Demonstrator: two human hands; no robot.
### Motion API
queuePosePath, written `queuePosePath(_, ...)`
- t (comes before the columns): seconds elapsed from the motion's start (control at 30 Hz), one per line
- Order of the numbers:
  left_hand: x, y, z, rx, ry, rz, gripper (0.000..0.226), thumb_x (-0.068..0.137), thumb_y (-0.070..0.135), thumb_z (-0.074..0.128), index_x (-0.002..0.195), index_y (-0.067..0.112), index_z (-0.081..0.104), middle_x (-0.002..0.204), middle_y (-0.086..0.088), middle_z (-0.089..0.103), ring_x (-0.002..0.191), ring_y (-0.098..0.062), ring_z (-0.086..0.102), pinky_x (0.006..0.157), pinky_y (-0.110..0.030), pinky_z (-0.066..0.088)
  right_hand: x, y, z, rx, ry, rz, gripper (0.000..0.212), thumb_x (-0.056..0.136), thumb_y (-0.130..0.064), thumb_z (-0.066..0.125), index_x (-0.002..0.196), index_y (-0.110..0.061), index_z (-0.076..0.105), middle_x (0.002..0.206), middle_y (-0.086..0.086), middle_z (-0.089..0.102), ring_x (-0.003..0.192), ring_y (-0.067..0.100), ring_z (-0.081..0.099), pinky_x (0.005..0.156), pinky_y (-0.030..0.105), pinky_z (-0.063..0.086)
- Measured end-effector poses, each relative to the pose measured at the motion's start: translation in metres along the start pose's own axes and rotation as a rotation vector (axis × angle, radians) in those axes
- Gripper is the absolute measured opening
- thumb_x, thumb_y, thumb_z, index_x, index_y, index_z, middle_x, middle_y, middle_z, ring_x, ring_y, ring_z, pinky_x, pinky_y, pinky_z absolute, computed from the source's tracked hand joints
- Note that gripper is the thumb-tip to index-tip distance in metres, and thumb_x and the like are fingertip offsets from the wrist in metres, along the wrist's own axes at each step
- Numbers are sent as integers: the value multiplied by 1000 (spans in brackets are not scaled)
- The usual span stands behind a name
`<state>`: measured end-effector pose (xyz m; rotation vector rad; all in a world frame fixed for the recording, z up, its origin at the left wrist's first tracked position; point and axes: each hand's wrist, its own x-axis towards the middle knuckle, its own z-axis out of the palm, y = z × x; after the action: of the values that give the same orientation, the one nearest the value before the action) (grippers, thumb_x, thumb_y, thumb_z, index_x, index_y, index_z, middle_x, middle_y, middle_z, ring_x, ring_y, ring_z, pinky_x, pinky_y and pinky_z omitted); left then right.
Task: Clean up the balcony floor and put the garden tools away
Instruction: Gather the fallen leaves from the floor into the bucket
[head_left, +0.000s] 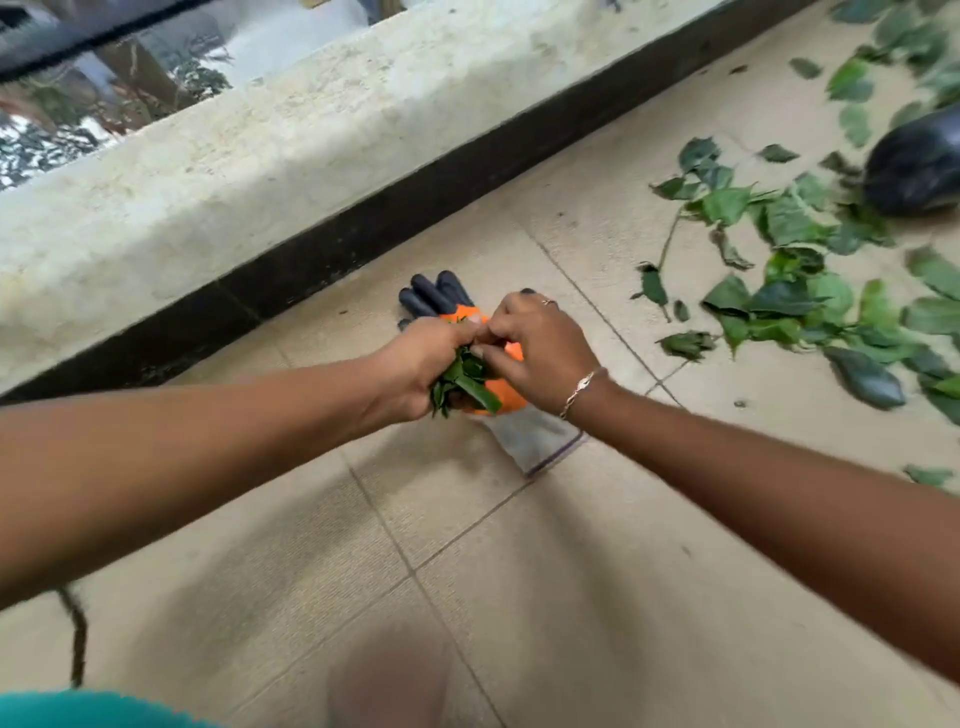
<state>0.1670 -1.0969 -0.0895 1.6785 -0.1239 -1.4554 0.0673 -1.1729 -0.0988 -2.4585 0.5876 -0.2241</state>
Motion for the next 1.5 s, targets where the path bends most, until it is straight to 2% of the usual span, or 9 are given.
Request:
queuePosePath(0.13,-2,32,35,289,-60,81,32,100,24,45,71,10,52,45,0,46,34,-9,42,38,-16,36,-31,33,-75,-99,-240,-188,37,80,-17,54,113,-8,66,96,17,62,86,24,56,69,28,38)
queuePosePath(0.33,-1,60,65,434,-93,113,42,100,30,44,63,11,46,40,3,43,33,-9,40,36,-14,33,-63,136,-114,-395,-233,335,56,84,-37,64,133,-15,48,141,12,38,128,29,40,101,35,37)
queuePosePath(0.47,17,41,106,223,-48,94,41,100,28,45,62,12,43,48,-3,42,40,-14,41,45,-19,36,-66,186,-122,-467,-166,722,109,63,-64,70,148,-28,12,155,17,-8,142,39,-2,112,54,11)
queuePosePath(0.6,37,6,149,-192,59,-22,40,99,30,48,65,8,43,51,-5,41,36,-19,55,37,-24,49,-59,203,-117,-212,-182,858,130,45,-76,63,148,-34,-5,153,15,-20,141,41,-9,109,65,12)
queuePosePath(0.8,53,-33,174,-323,140,-83,19,95,14,50,108,2,59,64,-8,47,38,-17,52,36,-21,45,-63,184,-61,-320,-141,681,84,77,-59,62,146,-38,18,157,7,-2,142,38,-3,107,65,3)
queuePosePath(0.9,52,-31,175,-386,111,-91,16,95,7,49,109,3,55,62,-8,48,49,-18,48,41,-20,47,-72,181,-55,-325,8,492,46,92,-15,50,137,-24,44,149,8,31,136,29,28,110,43,30)
queuePosePath(1.17,73,-21,211,-369,46,-107,25,99,24,45,100,9,65,88,-15,70,79,-29,67,75,-42,56,-82,181,-79,-162,298,373,44,65,18,53,95,-7,74,104,11,70,95,28,65,88,32,50)
queuePosePath(1.33,74,-16,238,-587,-188,-211,53,91,53,49,95,4,68,93,-14,69,84,-27,66,78,-36,55,-100,168,-71,-111,417,211,34,51,9,52,75,-1,74,86,17,69,70,29,68,59,36,56)
queuePosePath(1.5,70,-16,247,-564,-144,-262,36,97,29,48,73,8,63,66,-8,65,61,-19,64,63,-29,55,-122,159,-68,130,321,235,45,73,-18,35,101,7,60,98,20,53,85,29,54,72,30,43)
